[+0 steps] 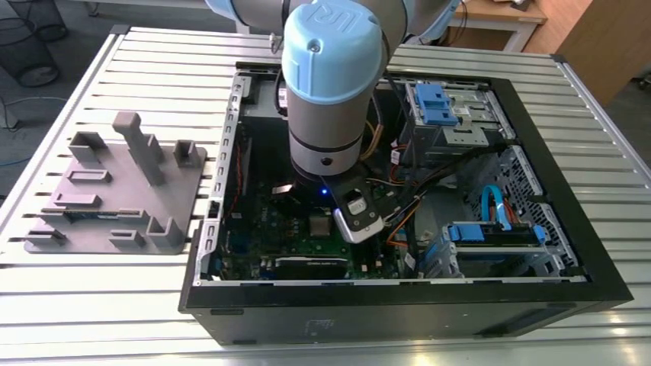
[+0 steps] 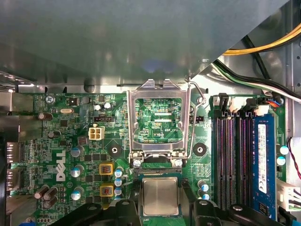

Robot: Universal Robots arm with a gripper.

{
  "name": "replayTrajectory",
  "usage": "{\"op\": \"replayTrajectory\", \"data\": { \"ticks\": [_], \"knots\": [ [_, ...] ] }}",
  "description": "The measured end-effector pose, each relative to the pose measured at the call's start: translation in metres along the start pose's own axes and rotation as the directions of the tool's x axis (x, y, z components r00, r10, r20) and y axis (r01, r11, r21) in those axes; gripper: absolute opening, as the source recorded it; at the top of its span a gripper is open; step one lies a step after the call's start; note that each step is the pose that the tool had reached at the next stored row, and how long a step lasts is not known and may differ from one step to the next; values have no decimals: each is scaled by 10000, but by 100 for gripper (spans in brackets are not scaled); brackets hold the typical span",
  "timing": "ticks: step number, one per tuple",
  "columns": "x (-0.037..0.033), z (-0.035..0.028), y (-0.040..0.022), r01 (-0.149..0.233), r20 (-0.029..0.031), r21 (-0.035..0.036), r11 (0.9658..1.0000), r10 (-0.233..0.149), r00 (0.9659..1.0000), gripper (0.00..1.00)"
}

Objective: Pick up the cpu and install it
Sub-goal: 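Place the cpu into insertion slot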

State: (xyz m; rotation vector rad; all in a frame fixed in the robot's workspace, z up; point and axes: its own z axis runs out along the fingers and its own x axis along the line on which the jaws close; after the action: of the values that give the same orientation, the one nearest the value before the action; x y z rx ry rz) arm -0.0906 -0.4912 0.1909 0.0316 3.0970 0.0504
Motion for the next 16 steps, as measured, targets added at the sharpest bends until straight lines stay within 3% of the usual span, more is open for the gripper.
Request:
{"op": "replayTrajectory", "data": {
  "ticks": [16],
  "knots": [
    [1,6,0,0,0,1,10000,0,10000,39]
  ]
}}
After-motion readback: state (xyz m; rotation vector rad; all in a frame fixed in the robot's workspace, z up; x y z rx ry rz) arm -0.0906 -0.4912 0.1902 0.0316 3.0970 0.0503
